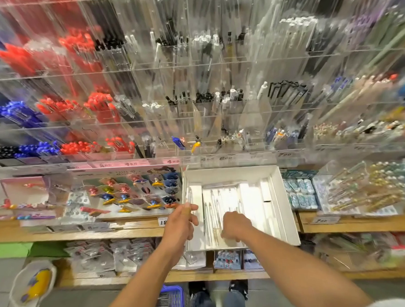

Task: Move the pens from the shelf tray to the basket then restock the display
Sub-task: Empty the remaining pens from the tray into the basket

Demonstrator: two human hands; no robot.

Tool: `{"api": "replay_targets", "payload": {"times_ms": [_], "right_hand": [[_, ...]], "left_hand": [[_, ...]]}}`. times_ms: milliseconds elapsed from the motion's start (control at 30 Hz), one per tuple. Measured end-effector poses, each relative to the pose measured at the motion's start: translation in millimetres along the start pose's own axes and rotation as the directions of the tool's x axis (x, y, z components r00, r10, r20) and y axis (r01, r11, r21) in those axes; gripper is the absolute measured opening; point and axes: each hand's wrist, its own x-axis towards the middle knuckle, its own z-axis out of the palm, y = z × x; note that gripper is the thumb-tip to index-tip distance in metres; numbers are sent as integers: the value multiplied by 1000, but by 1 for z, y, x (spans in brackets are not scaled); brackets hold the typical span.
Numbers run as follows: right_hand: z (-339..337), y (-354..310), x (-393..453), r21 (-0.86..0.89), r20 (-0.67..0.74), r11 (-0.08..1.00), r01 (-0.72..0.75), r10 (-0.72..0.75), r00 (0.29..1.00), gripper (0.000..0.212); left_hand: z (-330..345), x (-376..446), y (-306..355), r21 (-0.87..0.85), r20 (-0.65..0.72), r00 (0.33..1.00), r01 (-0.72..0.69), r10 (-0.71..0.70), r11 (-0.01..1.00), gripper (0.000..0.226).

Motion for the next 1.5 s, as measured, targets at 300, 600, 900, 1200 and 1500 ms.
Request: {"api": "replay_targets", "payload": {"times_ms": [300, 600, 900, 1200, 1500], "right_hand": [[7, -9, -2, -66, -50, 997, -31, 27, 998, 16], [-81, 10, -79, 137, -354, 951, 275, -212, 911, 10], [-88, -6, -64, 850, -291, 335, 406, -344, 893, 12], [1, 4, -2, -65, -195, 996, 62, -74, 978, 30], [15, -9, -1, -103, -172, 994, -44, 26, 985, 26]], "left_hand": [[-7, -11, -7, 11, -53, 999, 12, -11, 1000, 30], [5, -4, 12, 115, 91, 990, -116, 106, 986, 10], [14, 1, 16, 87, 235, 962, -162, 138, 983, 32], [-12, -3, 7, -168, 109, 993, 55, -37, 984, 21], [-19, -6, 6, -183, 46, 993, 117, -110, 976, 18]]}}
